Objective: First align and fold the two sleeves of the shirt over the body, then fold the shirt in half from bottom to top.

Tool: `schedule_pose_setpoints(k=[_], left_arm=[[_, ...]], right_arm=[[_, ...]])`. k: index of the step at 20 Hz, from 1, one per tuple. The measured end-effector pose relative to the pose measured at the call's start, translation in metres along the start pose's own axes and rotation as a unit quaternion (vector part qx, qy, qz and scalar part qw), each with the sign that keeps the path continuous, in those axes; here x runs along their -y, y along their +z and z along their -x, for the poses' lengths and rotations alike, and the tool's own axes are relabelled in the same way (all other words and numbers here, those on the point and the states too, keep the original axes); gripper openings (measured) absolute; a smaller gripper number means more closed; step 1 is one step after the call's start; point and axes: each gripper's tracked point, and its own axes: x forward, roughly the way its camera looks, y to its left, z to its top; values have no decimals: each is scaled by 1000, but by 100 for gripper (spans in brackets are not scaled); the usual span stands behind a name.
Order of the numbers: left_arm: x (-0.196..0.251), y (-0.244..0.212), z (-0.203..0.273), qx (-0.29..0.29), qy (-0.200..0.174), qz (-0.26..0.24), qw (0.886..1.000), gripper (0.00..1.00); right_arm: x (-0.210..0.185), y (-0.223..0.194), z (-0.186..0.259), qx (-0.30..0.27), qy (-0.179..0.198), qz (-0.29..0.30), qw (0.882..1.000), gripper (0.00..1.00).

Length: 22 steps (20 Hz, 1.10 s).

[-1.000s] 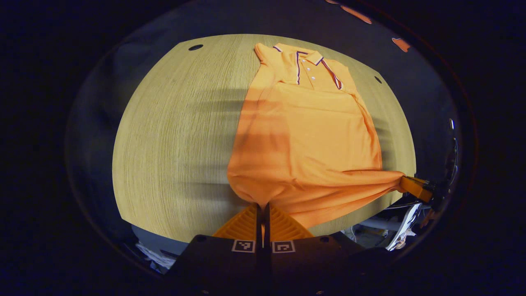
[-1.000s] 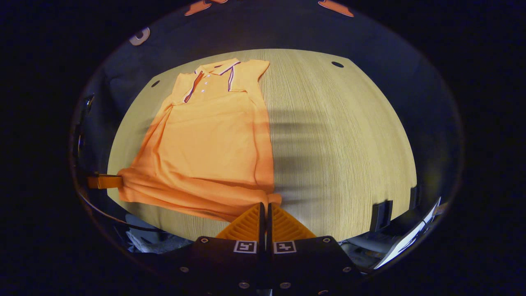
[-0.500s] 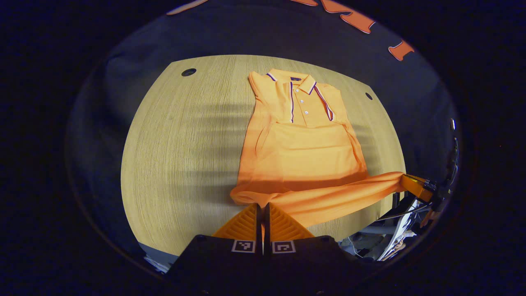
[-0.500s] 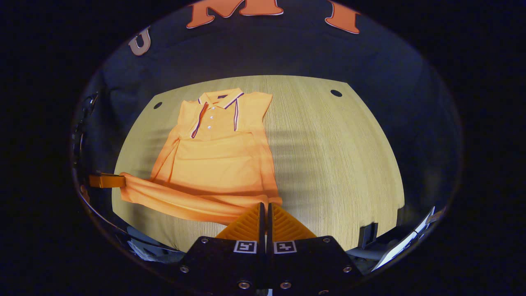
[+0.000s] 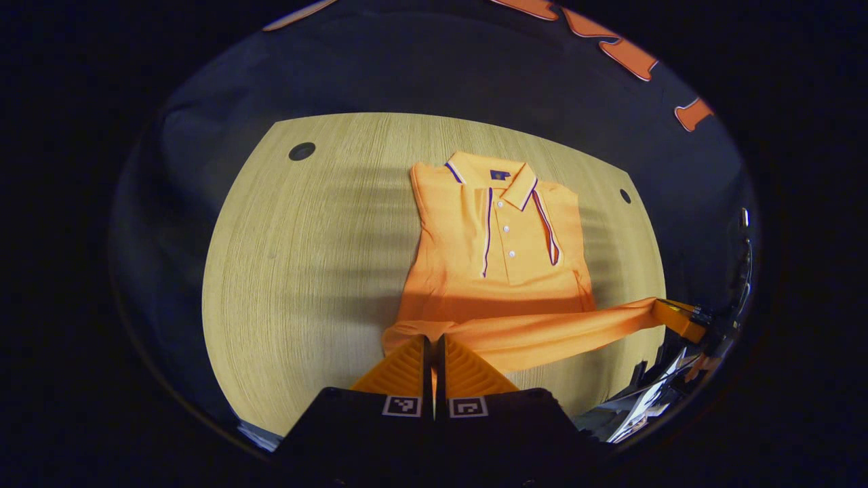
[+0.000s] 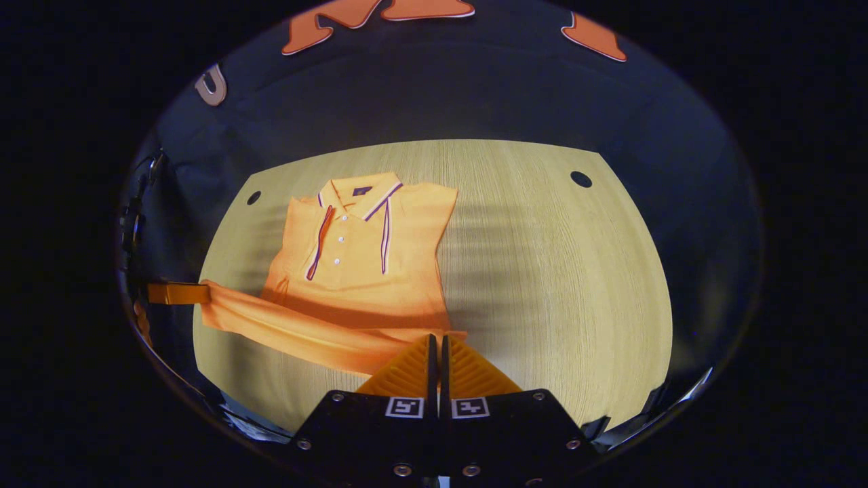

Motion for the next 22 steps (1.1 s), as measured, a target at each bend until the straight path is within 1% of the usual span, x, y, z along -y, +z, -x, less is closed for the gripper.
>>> schedule_pose_setpoints(k=[4,7,9,11,13,15,16,17,18,19,20,21,22], left_arm=[[3,57,-25,1,33,-11,999,0],[2,92,-43,3,46,-13,999,1],[-2,115,-56,2,45,-6,999,0],[-3,137,-76,4,41,-1,999,2],[-7,148,-97,-4,42,2,999,1],[-13,164,-117,10,52,16,998,0],[-15,175,-123,22,53,27,998,1],[-21,188,-128,44,65,39,996,1],[-25,196,-130,67,69,42,995,1],[-24,202,-129,82,60,41,994,7],[-18,211,-124,103,45,43,993,11],[-17,218,-116,127,42,37,990,31],[-20,228,-106,149,49,31,987,41]], right_arm=[[7,53,-38,-7,13,4,1000,1],[8,86,-62,-9,22,7,1000,1],[10,107,-75,-13,27,5,1000,1],[9,127,-99,-18,32,-6,999,1],[8,143,-123,-27,40,-31,998,1],[2,164,-142,-13,53,-53,997,1],[3,174,-147,-4,53,-62,997,1],[4,188,-153,8,51,-80,995,2],[3,201,-154,19,61,-114,991,4],[5,207,-153,27,62,-128,989,6],[9,215,-152,39,65,-133,988,10],[17,220,-150,56,53,-132,988,15],[20,224,-146,70,50,-129,988,17]])
